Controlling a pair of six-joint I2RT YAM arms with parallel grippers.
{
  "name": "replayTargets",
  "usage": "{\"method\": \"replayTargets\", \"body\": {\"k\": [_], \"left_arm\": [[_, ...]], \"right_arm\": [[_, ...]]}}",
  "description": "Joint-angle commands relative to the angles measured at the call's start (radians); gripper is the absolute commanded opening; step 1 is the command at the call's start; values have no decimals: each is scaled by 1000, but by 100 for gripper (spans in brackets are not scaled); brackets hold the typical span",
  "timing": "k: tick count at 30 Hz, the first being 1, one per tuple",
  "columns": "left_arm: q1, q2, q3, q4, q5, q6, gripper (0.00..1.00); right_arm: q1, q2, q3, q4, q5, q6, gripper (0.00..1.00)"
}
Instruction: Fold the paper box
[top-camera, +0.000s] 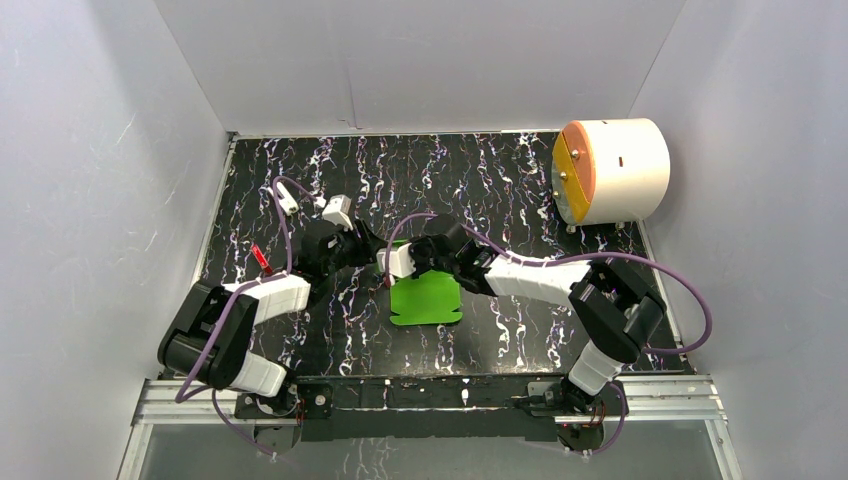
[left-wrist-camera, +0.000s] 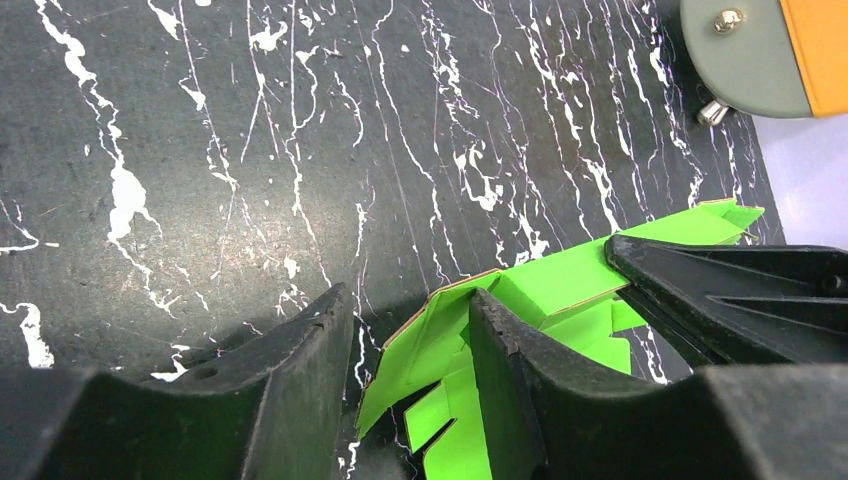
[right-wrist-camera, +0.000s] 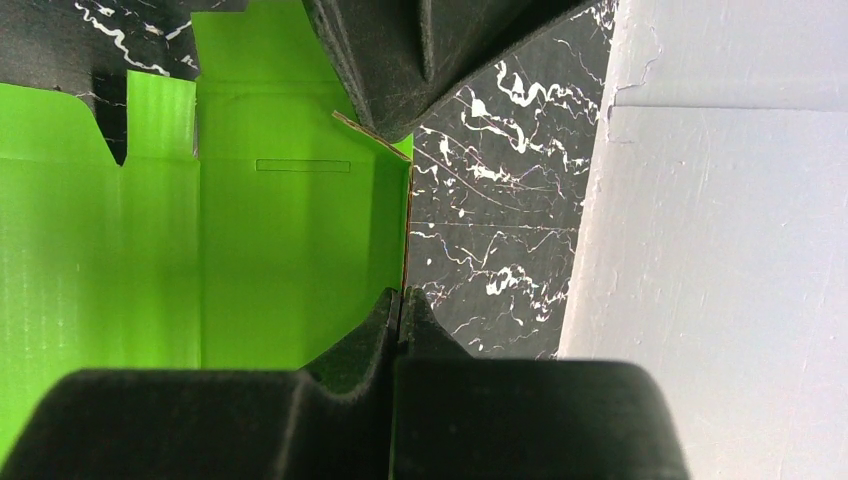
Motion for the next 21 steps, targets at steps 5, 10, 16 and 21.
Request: {"method": "replayTargets", "body": {"k": [5, 10, 16, 21], "left_arm": [[-8, -3, -9, 29, 38, 49, 37], [-27, -5, -20, 26, 4, 75, 33], [-65, -11, -36, 18, -43, 102, 31], [-102, -38, -46, 17, -52, 89, 29]], "right_arm": [[27, -8, -6, 89, 34, -44, 0], [49, 7, -20, 121, 82, -78, 0], [62, 10, -48, 171, 96, -84, 0], [65, 20, -74, 237, 119, -89, 0]]}}
